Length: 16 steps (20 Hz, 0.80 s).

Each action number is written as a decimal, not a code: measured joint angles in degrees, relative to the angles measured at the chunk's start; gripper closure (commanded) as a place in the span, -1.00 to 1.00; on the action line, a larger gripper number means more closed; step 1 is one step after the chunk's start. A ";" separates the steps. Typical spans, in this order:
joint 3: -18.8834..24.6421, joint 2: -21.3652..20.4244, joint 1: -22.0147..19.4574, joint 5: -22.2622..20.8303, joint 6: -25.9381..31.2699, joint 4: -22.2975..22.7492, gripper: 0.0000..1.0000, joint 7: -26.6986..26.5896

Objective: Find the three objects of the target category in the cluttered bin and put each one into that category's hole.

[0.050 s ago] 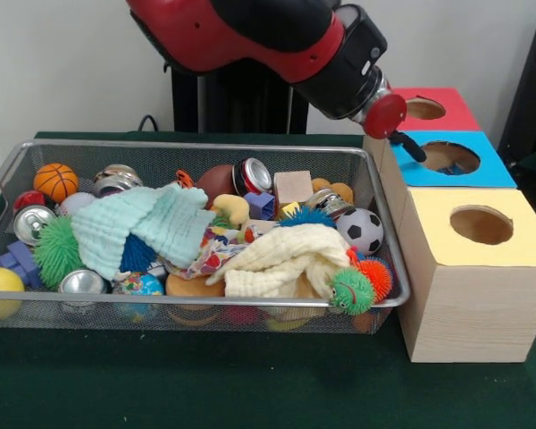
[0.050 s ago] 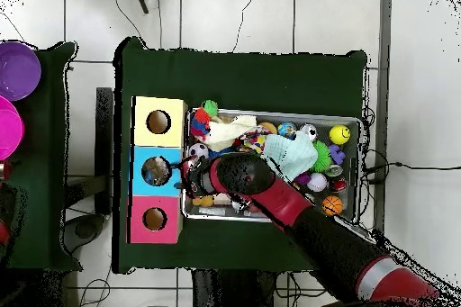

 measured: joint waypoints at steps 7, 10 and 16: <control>-4.17 -3.27 5.08 -3.63 3.39 -3.19 -1.00 -0.01; -7.34 -4.33 6.66 -6.12 4.49 -4.82 -1.00 -0.04; -12.06 -5.77 7.54 -10.85 5.06 -7.21 -1.00 -0.02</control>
